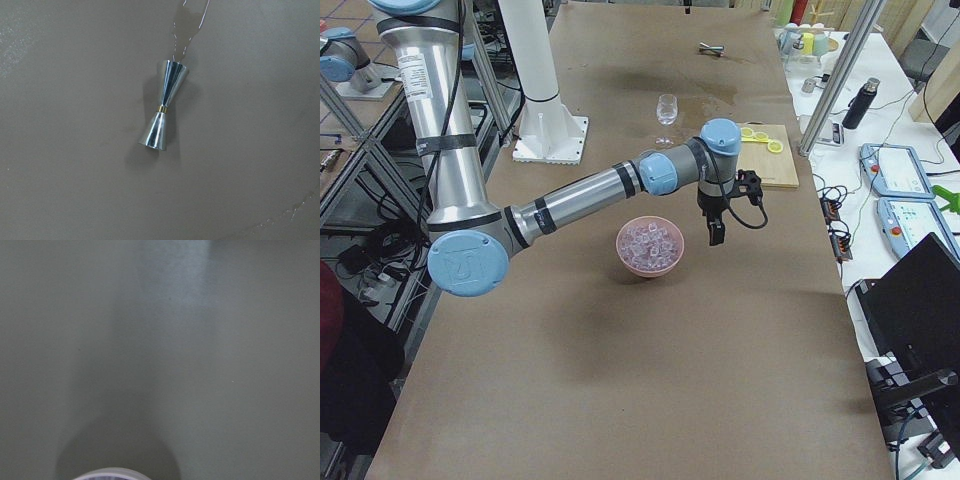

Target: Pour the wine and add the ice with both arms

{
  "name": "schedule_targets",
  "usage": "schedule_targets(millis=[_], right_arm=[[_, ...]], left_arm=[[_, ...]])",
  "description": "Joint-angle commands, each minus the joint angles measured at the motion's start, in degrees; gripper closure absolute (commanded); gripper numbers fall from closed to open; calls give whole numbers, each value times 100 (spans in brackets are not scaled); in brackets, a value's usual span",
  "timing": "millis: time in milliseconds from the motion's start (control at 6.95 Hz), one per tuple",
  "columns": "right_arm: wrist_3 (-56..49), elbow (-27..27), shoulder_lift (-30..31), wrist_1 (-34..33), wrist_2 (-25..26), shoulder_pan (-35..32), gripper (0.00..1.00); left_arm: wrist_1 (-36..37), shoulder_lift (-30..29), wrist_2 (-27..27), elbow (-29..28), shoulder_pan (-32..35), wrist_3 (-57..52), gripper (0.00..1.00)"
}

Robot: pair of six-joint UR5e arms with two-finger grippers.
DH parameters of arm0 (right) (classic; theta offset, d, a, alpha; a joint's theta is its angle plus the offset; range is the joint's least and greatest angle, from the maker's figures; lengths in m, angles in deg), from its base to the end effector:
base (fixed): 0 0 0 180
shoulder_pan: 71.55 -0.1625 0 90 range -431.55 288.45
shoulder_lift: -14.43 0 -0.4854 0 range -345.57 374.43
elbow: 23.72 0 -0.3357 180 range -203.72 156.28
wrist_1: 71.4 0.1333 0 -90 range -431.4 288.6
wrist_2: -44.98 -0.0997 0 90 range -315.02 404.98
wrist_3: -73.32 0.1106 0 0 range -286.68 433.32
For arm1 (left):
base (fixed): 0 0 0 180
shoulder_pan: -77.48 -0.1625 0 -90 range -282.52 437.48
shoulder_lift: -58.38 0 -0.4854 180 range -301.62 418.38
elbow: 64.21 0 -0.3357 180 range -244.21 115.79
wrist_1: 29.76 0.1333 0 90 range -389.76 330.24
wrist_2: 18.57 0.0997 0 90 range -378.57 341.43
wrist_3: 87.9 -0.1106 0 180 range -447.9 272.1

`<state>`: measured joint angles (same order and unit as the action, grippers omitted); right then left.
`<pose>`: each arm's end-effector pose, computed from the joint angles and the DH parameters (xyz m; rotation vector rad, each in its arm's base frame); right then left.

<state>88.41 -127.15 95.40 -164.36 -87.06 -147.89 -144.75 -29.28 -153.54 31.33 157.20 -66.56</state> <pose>-0.0624 -0.5074 0.5578 0.1343 -0.7842 -0.1012 0.0243 -0.4430 0.6506 0.2388 0.8652 0.0131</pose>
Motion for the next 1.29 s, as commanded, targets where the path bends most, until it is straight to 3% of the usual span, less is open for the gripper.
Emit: schedule_targets(millis=[0, 144, 1151], right_arm=[[-792, 409, 313, -20, -86, -415, 1], [-997, 680, 401, -3, -216, -670, 1], [-964, 692, 596, 6, -156, -1129, 1]], left_arm=[[64, 3, -82, 9, 78, -15, 3], [255, -23, -82, 35, 122, -15, 3], [415, -102, -82, 35, 122, -103, 3]])
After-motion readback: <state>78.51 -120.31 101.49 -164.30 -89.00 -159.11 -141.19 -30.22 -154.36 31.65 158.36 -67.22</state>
